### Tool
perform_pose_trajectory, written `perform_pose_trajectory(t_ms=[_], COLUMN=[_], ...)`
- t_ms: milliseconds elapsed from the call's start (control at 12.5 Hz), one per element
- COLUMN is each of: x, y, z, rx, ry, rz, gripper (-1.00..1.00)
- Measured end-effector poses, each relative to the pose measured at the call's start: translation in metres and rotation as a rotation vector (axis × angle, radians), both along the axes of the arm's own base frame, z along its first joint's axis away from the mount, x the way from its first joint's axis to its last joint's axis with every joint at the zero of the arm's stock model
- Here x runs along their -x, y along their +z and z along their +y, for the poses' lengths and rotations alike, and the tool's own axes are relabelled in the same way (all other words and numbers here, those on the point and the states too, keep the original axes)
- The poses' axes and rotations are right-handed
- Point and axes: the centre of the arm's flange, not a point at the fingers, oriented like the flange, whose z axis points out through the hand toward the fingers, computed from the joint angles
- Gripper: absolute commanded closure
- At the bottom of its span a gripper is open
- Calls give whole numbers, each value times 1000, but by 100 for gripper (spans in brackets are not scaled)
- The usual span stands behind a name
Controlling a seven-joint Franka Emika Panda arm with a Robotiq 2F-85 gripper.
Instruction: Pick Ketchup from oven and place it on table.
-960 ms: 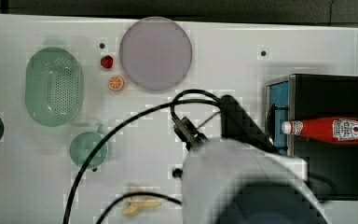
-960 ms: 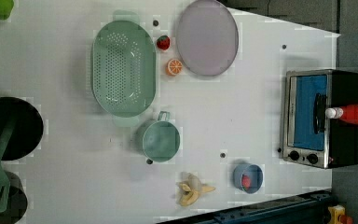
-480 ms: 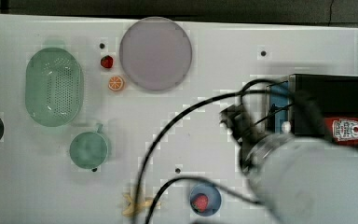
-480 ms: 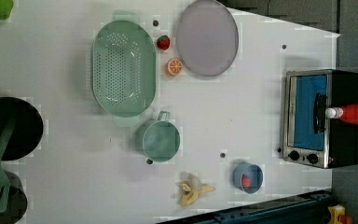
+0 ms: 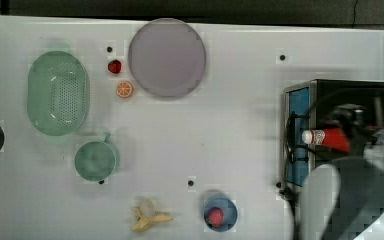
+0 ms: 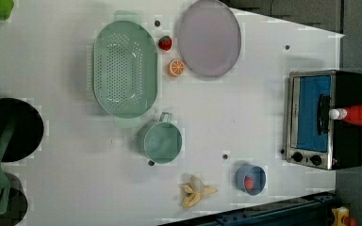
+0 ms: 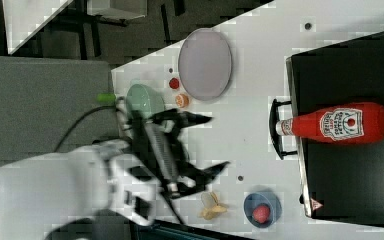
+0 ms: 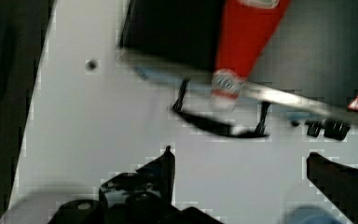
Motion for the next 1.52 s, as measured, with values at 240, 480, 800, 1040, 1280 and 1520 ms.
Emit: perform_pose_trajectory(t_ms=[240,480,800,1040,1280,1520], x=[7,-9,-17,-19,-12,-5], y=[-37,-76,-134,-151,-163,-168], z=[-59,-85,-101,-108,-136,-145], rx=[20,70,84,17,60,52], ry=[-117,-153,-183,-258,-311,-347], rz=[41,78,148,95,65,39], gripper=[-100,-100,-100,-100,-100,-100])
